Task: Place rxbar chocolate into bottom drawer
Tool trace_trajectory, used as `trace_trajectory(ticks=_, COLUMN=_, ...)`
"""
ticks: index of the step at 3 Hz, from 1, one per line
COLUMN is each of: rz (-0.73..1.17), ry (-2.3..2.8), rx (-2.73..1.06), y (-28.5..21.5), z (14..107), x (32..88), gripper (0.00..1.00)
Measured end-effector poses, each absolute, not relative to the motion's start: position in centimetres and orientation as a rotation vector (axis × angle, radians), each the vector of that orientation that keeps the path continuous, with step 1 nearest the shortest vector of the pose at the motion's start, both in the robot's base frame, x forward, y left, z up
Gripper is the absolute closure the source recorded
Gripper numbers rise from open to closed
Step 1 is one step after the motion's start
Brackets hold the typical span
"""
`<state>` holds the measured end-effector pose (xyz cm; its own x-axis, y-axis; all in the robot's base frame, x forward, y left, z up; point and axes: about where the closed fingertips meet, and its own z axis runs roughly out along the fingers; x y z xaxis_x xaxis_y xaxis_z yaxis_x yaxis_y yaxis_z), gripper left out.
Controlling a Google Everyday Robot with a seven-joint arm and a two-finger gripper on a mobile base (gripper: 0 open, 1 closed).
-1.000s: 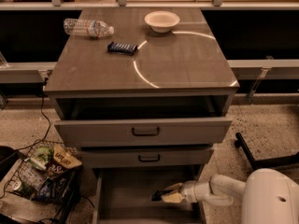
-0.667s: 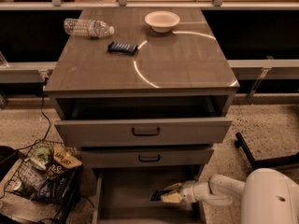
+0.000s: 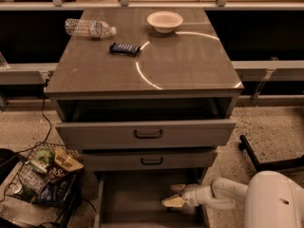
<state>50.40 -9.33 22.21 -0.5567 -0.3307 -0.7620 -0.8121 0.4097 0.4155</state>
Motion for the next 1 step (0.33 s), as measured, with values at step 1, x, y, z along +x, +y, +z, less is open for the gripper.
trace_trajectory(ticks=1, rz=1.074, ry=2.084, rx=-0.968, y=-9.19, z=22.18, x=50.36, gripper=0.0)
